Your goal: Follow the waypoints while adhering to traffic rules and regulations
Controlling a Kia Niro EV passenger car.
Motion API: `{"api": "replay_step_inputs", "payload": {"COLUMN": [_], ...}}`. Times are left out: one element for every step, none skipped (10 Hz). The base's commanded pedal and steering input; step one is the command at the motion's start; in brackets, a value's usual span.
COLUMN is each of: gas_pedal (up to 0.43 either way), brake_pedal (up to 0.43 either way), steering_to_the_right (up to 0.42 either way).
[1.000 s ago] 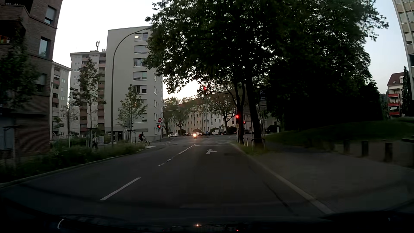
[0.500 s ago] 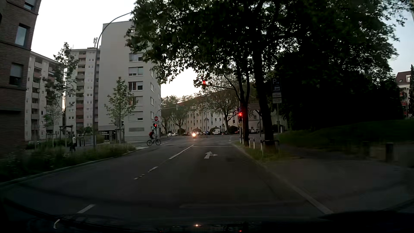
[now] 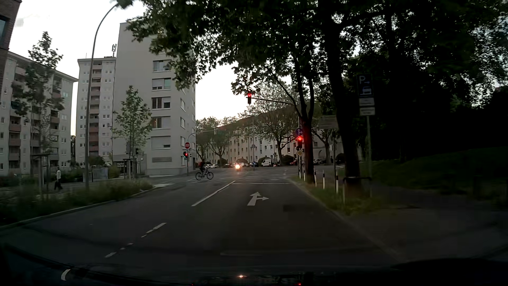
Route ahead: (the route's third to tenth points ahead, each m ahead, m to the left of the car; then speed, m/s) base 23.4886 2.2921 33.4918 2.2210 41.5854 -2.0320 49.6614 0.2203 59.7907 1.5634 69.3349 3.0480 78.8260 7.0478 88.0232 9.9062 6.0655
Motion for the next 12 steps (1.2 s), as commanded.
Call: {"api": "replay_step_inputs", "payload": {"gas_pedal": [0.000,0.000,0.000,0.000,0.000,0.000,0.000,0.000,0.000,0.000,0.000,0.000], "brake_pedal": [0.146,0.146,0.152,0.152,0.152,0.152,0.152,0.152,0.152,0.152,0.146,0.128], "steering_to_the_right": [-0.005,-0.006,-0.005,-0.003,-0.002,-0.002,-0.003,-0.002,-0.002,-0.002,-0.001,-0.002]}}
